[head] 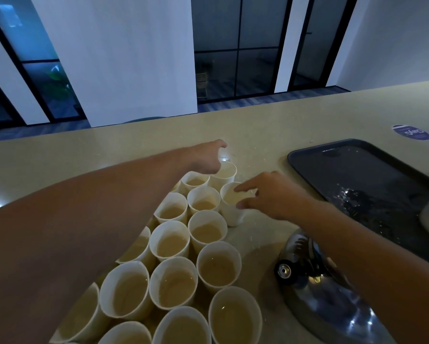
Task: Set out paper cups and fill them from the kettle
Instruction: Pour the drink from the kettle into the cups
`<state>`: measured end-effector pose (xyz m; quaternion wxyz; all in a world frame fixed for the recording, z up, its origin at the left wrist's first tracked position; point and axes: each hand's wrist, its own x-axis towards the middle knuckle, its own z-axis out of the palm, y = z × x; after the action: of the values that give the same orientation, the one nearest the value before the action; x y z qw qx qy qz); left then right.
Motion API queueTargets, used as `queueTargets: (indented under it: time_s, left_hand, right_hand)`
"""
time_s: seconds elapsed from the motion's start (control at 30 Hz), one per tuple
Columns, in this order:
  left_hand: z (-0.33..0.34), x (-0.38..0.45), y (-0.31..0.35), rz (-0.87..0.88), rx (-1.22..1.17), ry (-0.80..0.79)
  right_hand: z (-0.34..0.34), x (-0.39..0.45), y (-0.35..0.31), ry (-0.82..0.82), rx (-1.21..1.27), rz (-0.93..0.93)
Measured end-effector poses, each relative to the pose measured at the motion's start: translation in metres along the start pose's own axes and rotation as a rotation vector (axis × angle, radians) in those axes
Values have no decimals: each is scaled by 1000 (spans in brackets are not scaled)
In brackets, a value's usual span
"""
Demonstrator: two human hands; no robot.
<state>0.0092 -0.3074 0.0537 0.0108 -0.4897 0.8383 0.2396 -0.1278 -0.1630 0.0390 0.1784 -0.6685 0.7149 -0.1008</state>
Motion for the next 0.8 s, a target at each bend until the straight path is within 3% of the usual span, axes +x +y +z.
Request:
queueTargets:
  time_s: [0.1, 0.27, 0.4, 0.57, 0.67, 0.8]
  left_hand:
    - [-4, -11, 8, 33, 67, 167]
    - [-7, -40, 32, 155, 48, 269]
    - [3, -70, 61, 330, -60, 150]
    - [33, -115, 98, 463, 63, -137]
    - [57, -132, 105, 476, 161, -226]
    - [81, -145, 103, 476, 235, -210]
  right_hand:
    - [-21, -6, 1, 36, 67, -9]
    - [-61, -20, 15, -65, -140, 38]
    - [-83, -42, 28, -270, -292, 61]
    - [-89, -69, 35, -463, -326, 83]
    - [-81, -77, 40, -437, -351, 131]
    - [-66, -84, 54, -277, -331, 140]
